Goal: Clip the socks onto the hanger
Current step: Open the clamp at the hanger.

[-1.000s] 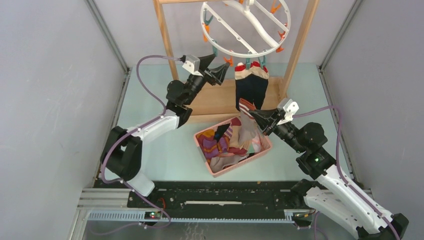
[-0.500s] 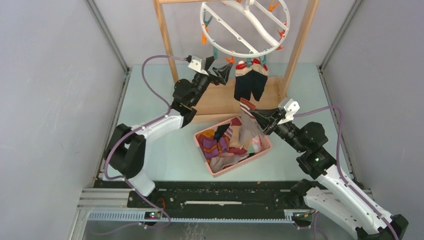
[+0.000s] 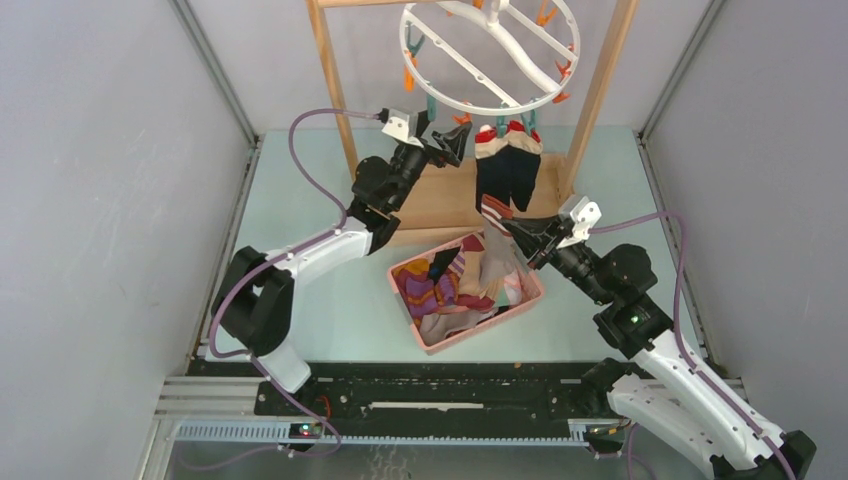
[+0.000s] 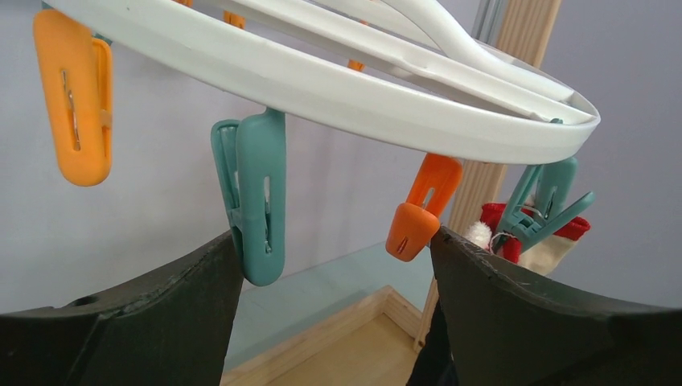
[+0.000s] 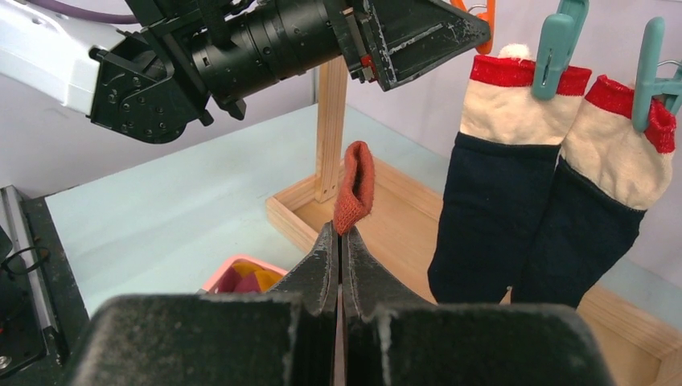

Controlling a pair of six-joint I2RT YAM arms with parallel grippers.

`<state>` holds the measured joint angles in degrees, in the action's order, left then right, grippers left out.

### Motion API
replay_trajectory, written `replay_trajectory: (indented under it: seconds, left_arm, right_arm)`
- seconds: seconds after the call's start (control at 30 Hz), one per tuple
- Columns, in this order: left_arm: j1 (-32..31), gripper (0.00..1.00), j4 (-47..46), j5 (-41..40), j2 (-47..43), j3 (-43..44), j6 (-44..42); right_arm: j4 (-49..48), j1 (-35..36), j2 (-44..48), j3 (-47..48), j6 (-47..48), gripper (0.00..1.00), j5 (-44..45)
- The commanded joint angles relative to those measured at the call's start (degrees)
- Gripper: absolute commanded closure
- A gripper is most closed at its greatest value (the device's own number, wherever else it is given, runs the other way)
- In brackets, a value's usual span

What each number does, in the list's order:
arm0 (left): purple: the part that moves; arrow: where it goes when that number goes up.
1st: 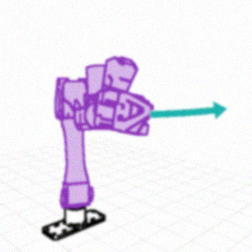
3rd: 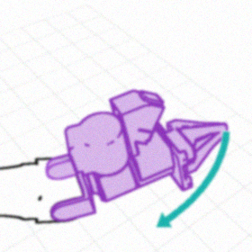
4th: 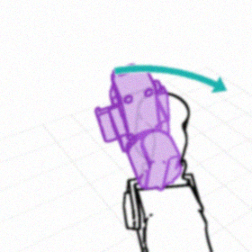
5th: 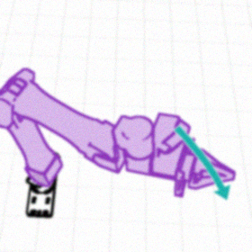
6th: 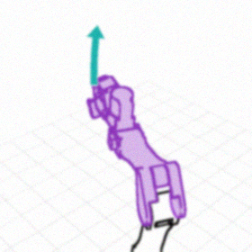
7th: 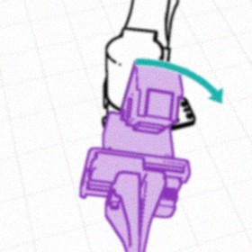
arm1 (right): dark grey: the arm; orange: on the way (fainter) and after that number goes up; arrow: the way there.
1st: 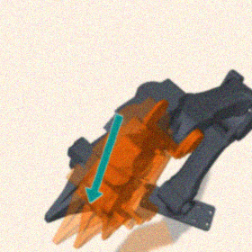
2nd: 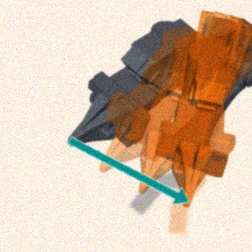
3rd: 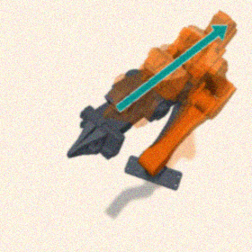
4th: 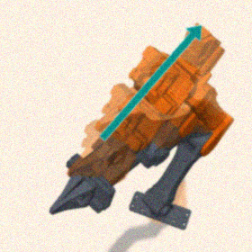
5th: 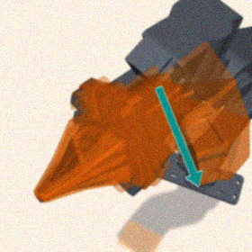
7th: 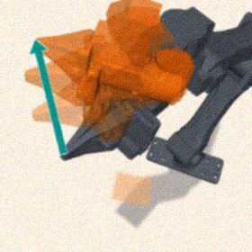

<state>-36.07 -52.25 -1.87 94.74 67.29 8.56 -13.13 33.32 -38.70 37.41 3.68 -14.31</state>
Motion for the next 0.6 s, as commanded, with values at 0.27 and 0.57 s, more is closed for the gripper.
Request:
replay_trajectory:
  seconds: [0.27,0.57]
  left_arm:
    - [-1.1,0.12,-3.6,-0.6,-1.8,0.8,0.6]
    - [-2.2,0.13,-2.8,-6.2,-2.0,1.0,0.1]
  right_arm:
    - [-3.5,-1.0,1.2,-0.9,-1.2,1.0,-0.9]
    - [-3.8,-1.3,0.9,-0.9,-1.5,1.0,-1.3]
